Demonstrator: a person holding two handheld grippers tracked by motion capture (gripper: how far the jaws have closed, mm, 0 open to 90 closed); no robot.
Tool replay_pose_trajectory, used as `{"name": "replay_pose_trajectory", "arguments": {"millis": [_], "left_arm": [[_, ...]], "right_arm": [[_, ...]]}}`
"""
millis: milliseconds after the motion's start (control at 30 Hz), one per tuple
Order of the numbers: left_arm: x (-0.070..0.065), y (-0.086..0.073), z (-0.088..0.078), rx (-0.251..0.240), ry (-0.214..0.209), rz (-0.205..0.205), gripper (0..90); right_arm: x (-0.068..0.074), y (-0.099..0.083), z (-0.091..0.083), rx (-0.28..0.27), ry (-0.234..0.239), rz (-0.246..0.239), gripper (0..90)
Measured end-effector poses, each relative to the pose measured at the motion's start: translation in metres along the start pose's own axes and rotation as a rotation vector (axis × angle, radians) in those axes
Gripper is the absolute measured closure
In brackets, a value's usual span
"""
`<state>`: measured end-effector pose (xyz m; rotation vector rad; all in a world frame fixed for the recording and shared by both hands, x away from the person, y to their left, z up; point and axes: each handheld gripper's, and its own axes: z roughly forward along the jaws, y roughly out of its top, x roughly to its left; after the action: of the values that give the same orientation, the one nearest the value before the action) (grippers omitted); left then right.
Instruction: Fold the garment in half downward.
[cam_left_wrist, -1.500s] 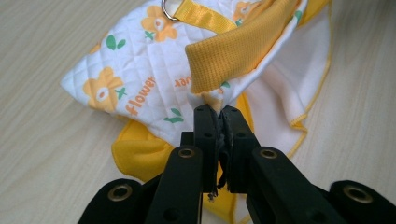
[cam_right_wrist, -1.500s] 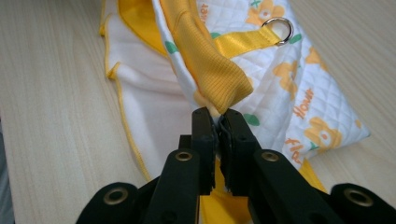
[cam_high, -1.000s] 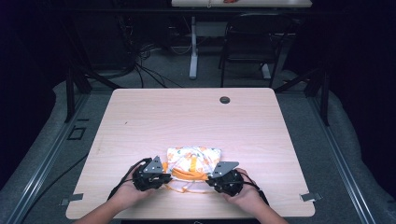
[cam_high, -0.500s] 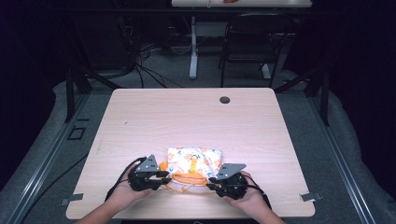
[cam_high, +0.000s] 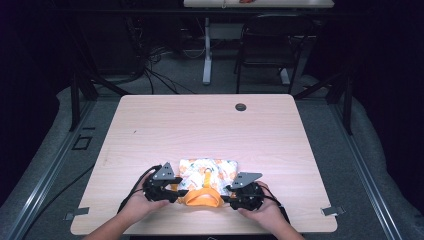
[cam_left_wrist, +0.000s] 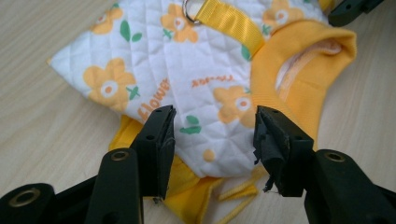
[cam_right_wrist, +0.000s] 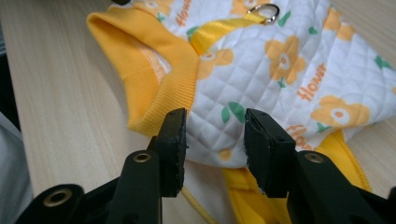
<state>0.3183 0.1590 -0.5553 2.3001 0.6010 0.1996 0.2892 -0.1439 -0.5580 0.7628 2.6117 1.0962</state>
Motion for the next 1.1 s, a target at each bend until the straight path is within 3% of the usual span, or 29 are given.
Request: {"name": "replay_pose_trajectory", "arguments": {"millis": [133,267,500,633,700,900,1100], "left_arm": [[0.000,-0.008,0.004,0.022,0.023,0.022,46.0],[0.002,-0.010,0.007,0.018,0.022,0.008,46.0],[0.007,-0.006,0.013,0.005,0.063,-0.013,46.3],[0.011,-0.003,0.017,-0.003,0.069,-0.032,46.8],[0.016,-0.002,0.020,-0.019,0.067,-0.061,47.4],[0.024,0.002,0.024,-0.027,0.092,-0.073,48.1],[0.033,0.001,0.027,-0.055,0.096,-0.102,48.3]], "right_arm": [[-0.002,-0.003,0.007,0.025,0.005,-0.006,58.2],[-0.003,-0.004,0.009,0.032,-0.009,-0.021,58.8],[-0.012,0.000,0.012,0.044,-0.048,-0.042,58.8],[-0.029,0.001,0.016,0.014,-0.039,0.023,59.3],[-0.034,0.001,0.016,0.011,-0.034,0.045,59.5],[-0.044,0.011,0.023,0.028,-0.071,0.039,59.3],[-0.051,0.016,0.027,0.035,-0.076,0.052,59.0]]}}
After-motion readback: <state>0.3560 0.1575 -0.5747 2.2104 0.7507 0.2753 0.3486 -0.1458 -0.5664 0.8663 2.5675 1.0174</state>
